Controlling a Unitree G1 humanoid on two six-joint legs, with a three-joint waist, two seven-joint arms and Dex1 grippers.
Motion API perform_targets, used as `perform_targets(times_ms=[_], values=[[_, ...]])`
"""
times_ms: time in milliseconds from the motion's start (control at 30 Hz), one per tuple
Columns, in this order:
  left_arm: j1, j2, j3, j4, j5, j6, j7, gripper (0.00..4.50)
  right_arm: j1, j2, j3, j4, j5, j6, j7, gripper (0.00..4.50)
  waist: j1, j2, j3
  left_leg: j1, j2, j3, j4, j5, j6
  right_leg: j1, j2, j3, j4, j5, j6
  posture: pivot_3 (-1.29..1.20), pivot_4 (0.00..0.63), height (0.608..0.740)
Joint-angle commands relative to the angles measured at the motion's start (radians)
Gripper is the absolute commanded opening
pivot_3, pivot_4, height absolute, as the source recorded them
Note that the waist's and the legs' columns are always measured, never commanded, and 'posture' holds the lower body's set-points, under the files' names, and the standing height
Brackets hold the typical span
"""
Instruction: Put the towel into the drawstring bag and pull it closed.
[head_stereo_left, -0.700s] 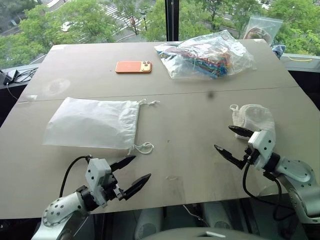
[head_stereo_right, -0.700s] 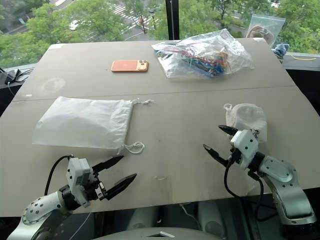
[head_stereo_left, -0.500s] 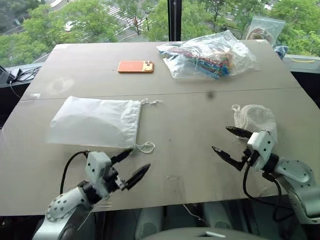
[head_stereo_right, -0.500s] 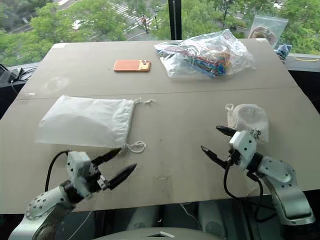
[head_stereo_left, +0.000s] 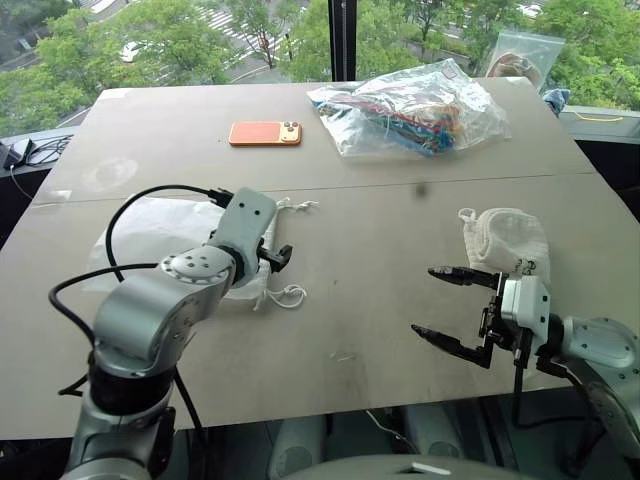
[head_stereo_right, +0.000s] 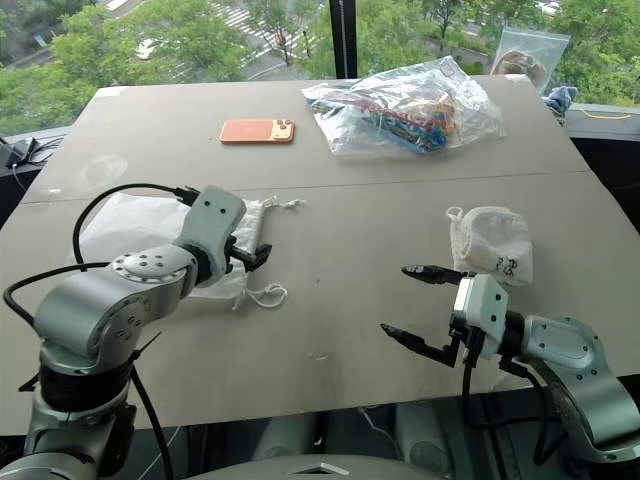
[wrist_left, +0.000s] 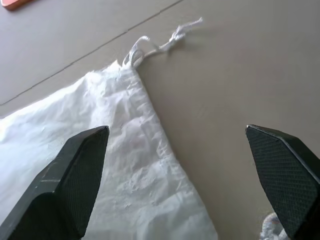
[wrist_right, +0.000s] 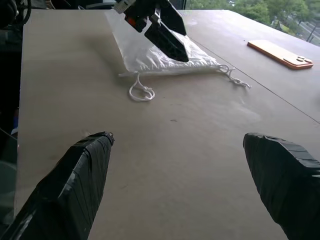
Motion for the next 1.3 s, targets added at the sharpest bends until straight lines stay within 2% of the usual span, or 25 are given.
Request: perform_targets(times_ms=[33, 200, 267, 300, 367, 400, 433, 467, 567, 667, 800, 933, 1000, 1133, 1267, 1300], values=[[-0.003, -0.033, -0.050, 0.068, 0.093, 0.027, 0.063, 4.50, -0.015, 0.033, -0.021, -0.044, 0.032, 0.002, -0.043, 4.48, 0.002, -0.001, 0.000, -0.001, 0.000, -0.001, 0.000, 0.000, 0.000, 0.000, 0.000, 0.000, 0.000, 0.000, 0.000, 0.00, 0.150, 0.740], [0.021, -0.057, -0.068, 0.135, 0.138, -0.016, 0.049, 4.50, -0.047, 0.082, -0.014, -0.067, 0.072, 0.041, -0.099, 4.48, 0.005, 0.000, 0.000, 0.000, 0.000, 0.000, 0.000, 0.000, 0.000, 0.000, -0.001, 0.000, 0.001, 0.000, 0.000, 0.00, 0.150, 0.740], [0.018, -0.049, -0.070, 0.167, 0.142, -0.059, 0.022, 3.68, -0.050, 0.088, -0.002, -0.070, 0.062, 0.045, -0.104, 4.50, 0.005, 0.001, -0.001, 0.003, 0.000, 0.000, 0.000, 0.000, 0.000, 0.002, -0.001, 0.000, 0.001, 0.000, 0.000, 0.00, 0.150, 0.740], [0.017, -0.030, -0.083, 0.185, 0.147, -0.103, 0.000, 3.42, -0.047, 0.088, 0.008, -0.070, 0.051, 0.043, -0.102, 4.50, 0.005, 0.001, -0.001, 0.004, 0.000, 0.000, 0.000, 0.000, 0.000, 0.002, -0.001, 0.000, 0.002, -0.001, -0.002, 0.00, 0.150, 0.740], [0.027, 0.025, -0.111, 0.208, 0.151, -0.214, -0.071, 2.56, -0.039, 0.086, 0.021, -0.071, 0.036, 0.039, -0.097, 4.50, 0.005, 0.001, -0.001, 0.005, 0.000, -0.001, 0.000, 0.000, 0.000, 0.003, -0.001, 0.000, 0.003, -0.002, -0.004, 0.00, 0.150, 0.740], [0.041, 0.062, -0.124, 0.207, 0.151, -0.292, -0.125, 2.01, -0.038, 0.086, 0.023, -0.072, 0.035, 0.039, -0.098, 4.50, 0.002, 0.001, -0.001, 0.005, 0.000, -0.001, 0.001, 0.000, 0.000, 0.003, -0.001, 0.000, 0.003, -0.002, -0.004, 0.00, 0.150, 0.740], [0.058, 0.104, -0.135, 0.205, 0.151, -0.376, -0.188, 1.69, -0.037, 0.087, 0.024, -0.073, 0.036, 0.040, -0.101, 4.50, -0.001, 0.001, 0.000, 0.005, 0.000, 0.000, 0.001, 0.000, 0.000, 0.003, 0.000, 0.000, 0.004, -0.002, -0.004, 0.00, 0.150, 0.740], [0.075, 0.143, -0.145, 0.204, 0.150, -0.446, -0.248, 1.12, -0.037, 0.088, 0.024, -0.073, 0.038, 0.042, -0.103, 4.50, -0.002, 0.001, 0.000, 0.005, 0.001, 0.000, 0.000, 0.000, 0.000, 0.002, 0.000, 0.001, 0.004, -0.002, -0.005, 0.00, 0.150, 0.740], [0.142, 0.314, -0.126, 0.272, 0.148, -0.706, -0.512, 0.02, -0.038, 0.089, 0.026, -0.068, 0.036, 0.040, -0.102, 4.50, -0.002, 0.001, 0.000, 0.003, 0.001, 0.001, 0.000, 0.000, 0.000, -0.001, 0.001, 0.002, 0.004, -0.002, -0.005, 0.00, 0.150, 0.740], [0.165, 0.430, -0.061, 0.450, 0.144, -1.005, -0.760, 0.02, -0.037, 0.086, 0.033, -0.052, 0.022, 0.030, -0.094, 4.50, 0.006, 0.002, 0.000, 0.001, 0.000, 0.002, -0.002, 0.000, 0.000, -0.002, -0.001, 0.002, 0.002, -0.003, -0.006, 0.00, 0.150, 0.740], [0.140, 0.502, -0.014, 0.642, 0.137, -1.248, -0.987, 0.02, -0.034, 0.086, 0.051, -0.034, -0.005, 0.014, -0.083, 4.50, 0.008, 0.002, 0.000, -0.003, 0.000, 0.001, -0.002, 0.000, 0.000, -0.003, -0.002, 0.000, -0.002, -0.003, -0.006, 0.00, 0.150, 0.740], [0.096, 0.515, 0.030, 0.739, 0.035, -1.234, -1.207, 0.02, -0.030, 0.102, 0.078, -0.028, -0.033, 0.004, -0.091, 4.50, 0.007, 0.002, 0.000, -0.006, 0.000, 0.001, -0.001, 0.000, 0.000, -0.004, -0.002, -0.002, -0.004, -0.002, -0.005, 0.00, 0.150, 0.740], [0.063, 0.498, 0.086, 0.773, -0.061, -1.119, -1.255, 0.02, -0.030, 0.112, 0.094, -0.025, -0.049, -0.001, -0.098, 4.50, 0.005, 0.002, 0.000, -0.007, 0.000, 0.001, 0.000, 0.000, 0.000, -0.004, -0.002, -0.002, -0.004, -0.002, -0.005, 0.00, 0.150, 0.740], [0.106, 0.514, 0.113, 0.803, -0.060, -1.088, -1.291, 1.07, -0.024, 0.132, 0.122, -0.020, -0.076, -0.016, -0.106, 4.50, -0.002, 0.002, 0.001, -0.008, 0.001, 0.000, 0.000, 0.000, 0.001, -0.006, -0.001, -0.003, -0.003, 0.000, -0.001, 0.00, 0.150, 0.740], [0.179, 0.477, 0.150, 0.734, -0.008, -1.114, -1.188, 3.01, -0.017, 0.150, 0.145, -0.016, -0.101, -0.033, -0.114, 4.50, -0.001, 0.002, 0.001, -0.008, 0.001, 0.000, 0.000, 0.000, 0.001, -0.006, -0.001, -0.002, -0.001, 0.000, -0.001, 0.00, 0.150, 0.740], [0.230, 0.429, 0.171, 0.645, 0.014, -1.125, -1.091, 3.46, -0.009, 0.154, 0.151, -0.020, -0.109, -0.040, -0.120, 4.50, 0.001, 0.002, 0.000, -0.008, 0.001, 0.000, 0.000, 0.000, 0.001, -0.006, -0.001, -0.002, -0.001, 0.000, -0.001, 0.00, 0.150, 0.740]])
